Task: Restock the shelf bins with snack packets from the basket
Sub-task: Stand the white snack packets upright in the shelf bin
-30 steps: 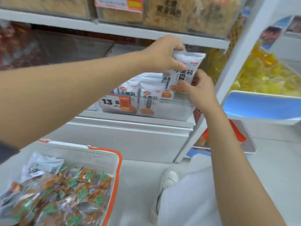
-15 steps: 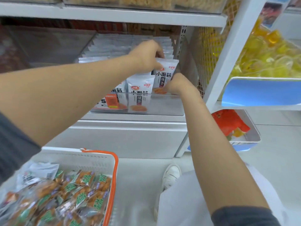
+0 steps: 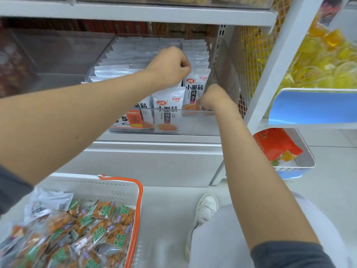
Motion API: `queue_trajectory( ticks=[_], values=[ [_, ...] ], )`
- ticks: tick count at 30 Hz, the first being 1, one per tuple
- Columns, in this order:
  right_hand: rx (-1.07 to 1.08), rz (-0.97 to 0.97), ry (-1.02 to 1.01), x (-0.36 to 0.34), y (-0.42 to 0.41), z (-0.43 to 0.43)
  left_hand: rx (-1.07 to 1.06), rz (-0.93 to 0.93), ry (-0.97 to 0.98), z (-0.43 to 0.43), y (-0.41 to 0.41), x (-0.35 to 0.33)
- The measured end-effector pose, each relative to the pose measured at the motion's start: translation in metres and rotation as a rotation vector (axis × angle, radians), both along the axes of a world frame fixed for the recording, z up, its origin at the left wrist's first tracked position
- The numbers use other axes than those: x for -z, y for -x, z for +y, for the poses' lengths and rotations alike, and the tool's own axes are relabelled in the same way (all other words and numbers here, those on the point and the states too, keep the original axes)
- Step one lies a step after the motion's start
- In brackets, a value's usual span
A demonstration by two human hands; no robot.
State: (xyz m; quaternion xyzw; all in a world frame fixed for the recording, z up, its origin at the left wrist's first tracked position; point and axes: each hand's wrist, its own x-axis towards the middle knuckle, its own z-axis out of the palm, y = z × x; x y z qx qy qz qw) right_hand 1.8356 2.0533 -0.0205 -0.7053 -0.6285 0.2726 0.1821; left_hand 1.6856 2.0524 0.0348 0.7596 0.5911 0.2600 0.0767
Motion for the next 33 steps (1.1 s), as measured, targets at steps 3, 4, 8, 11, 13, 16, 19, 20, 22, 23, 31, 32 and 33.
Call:
queue_trajectory(
  ticks=[3, 4, 8, 11, 13, 16, 19, 20, 22, 23, 31, 32, 33],
  values=[
    [-0.024, 0.006, 0.002, -0.001, 0.001, -0.002, 0.015, 0.047, 0.032, 0.001, 0.002, 0.002],
    [-0.030, 0.002, 0.003, -0.001, 0.001, -0.003, 0.018, 0.051, 0.037, 0.002, 0.003, 0.002],
    [0.006, 0.018, -0.062, -0.009, -0.001, -0.010, 0.040, 0.036, 0.035, -0.006, 0.004, 0.000],
    [0.079, 0.050, -0.269, -0.026, 0.001, -0.026, 0.019, 0.036, -0.066, -0.022, 0.008, -0.005],
    [0.094, 0.061, -0.432, -0.037, 0.007, -0.043, -0.027, -0.001, -0.160, -0.037, 0.016, -0.004],
    [0.075, 0.107, -0.693, -0.043, 0.022, -0.074, -0.095, -0.118, -0.206, -0.071, 0.034, -0.001],
    [-0.039, 0.217, -0.777, -0.035, 0.047, -0.101, -0.145, -0.173, -0.180, -0.109, 0.061, 0.006],
    [-0.094, 0.226, -0.777, -0.030, 0.058, -0.109, -0.161, -0.182, -0.166, -0.121, 0.073, 0.010],
    [-0.230, 0.204, -0.761, -0.015, 0.084, -0.123, -0.188, -0.191, -0.129, -0.146, 0.098, 0.021],
    [-0.306, 0.170, -0.744, -0.006, 0.098, -0.130, -0.202, -0.174, -0.107, -0.158, 0.112, 0.028],
    [-0.781, -0.172, -0.422, 0.070, 0.200, -0.167, -0.311, -0.049, 0.303, -0.232, 0.233, 0.110],
    [-0.825, -0.212, -0.362, 0.080, 0.210, -0.168, -0.323, -0.031, 0.362, -0.238, 0.246, 0.121],
    [-0.871, -0.252, -0.309, 0.091, 0.220, -0.169, -0.339, -0.015, 0.417, -0.243, 0.259, 0.132]
  ],
)
